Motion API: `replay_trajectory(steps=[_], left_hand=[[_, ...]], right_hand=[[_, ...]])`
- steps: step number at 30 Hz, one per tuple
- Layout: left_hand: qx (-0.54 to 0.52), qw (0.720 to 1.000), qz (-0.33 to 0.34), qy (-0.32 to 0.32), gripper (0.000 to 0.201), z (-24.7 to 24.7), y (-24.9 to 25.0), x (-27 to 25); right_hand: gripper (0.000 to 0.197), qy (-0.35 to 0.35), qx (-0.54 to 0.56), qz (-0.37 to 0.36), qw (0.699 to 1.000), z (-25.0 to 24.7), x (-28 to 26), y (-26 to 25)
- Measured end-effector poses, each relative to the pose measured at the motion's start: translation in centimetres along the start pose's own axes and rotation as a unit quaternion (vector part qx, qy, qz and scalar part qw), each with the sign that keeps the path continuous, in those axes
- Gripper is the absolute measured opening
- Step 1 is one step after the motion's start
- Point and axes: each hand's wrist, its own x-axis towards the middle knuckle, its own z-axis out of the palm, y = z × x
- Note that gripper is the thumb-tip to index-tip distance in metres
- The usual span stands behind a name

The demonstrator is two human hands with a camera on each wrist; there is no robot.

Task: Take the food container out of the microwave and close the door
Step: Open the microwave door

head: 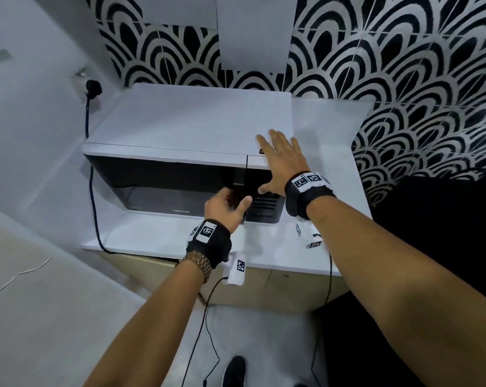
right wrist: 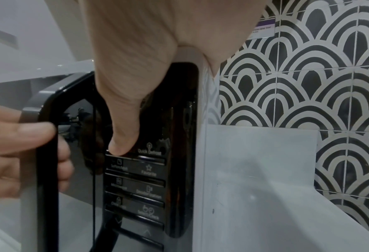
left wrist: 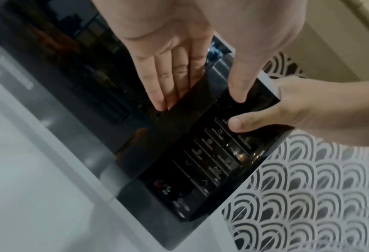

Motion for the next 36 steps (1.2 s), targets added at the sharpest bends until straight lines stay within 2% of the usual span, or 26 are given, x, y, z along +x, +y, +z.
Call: replay_trajectory(steps=[3,8,16,21,26,29,33,34,36], left_hand=[[-0.074,0.997,-0.027,-0.001,0.038,1.2,0.5,1.4],[-0.113,0.985,-0.106,0.069,0.058,3.0,2.5,2.3],[-0.138,0.973,-0.140,0.119,0.062,3.8,3.3,2.0],[-0.153,0.959,-0.173,0.164,0.068,3.8,2.7,-0.1],[-0.128,0.968,-0.154,0.148,0.063,3.0,2.7,-0.9],[-0.091,0.978,-0.135,0.131,0.053,2.7,2.6,-1.5],[-0.020,0.983,-0.054,0.172,0.032,1.7,2.2,-2.7],[-0.015,0.981,-0.040,0.187,0.035,1.4,2.3,-3.1],[-0.002,0.978,-0.010,0.207,0.056,0.6,2.9,-3.9]], right_hand=[[0.130,0.002,0.002,-0.001,1.000,-0.2,0.0,0.0],[0.131,0.007,0.014,-0.003,1.000,-0.1,0.0,0.0],[0.130,0.007,0.017,-0.002,1.000,0.0,0.0,0.0],[0.132,-0.003,0.018,0.000,1.000,-0.3,-0.1,0.0],[0.133,-0.005,0.021,0.005,1.000,-0.5,-0.2,-0.4],[0.133,-0.008,0.021,0.004,1.000,-0.5,-0.3,-0.3],[0.134,-0.011,0.027,0.000,1.000,-0.5,-0.3,-0.2],[0.134,-0.008,0.029,-0.002,1.000,-0.5,-0.3,-0.1],[0.133,-0.004,0.031,-0.006,0.999,-0.5,-0.4,-0.1]])
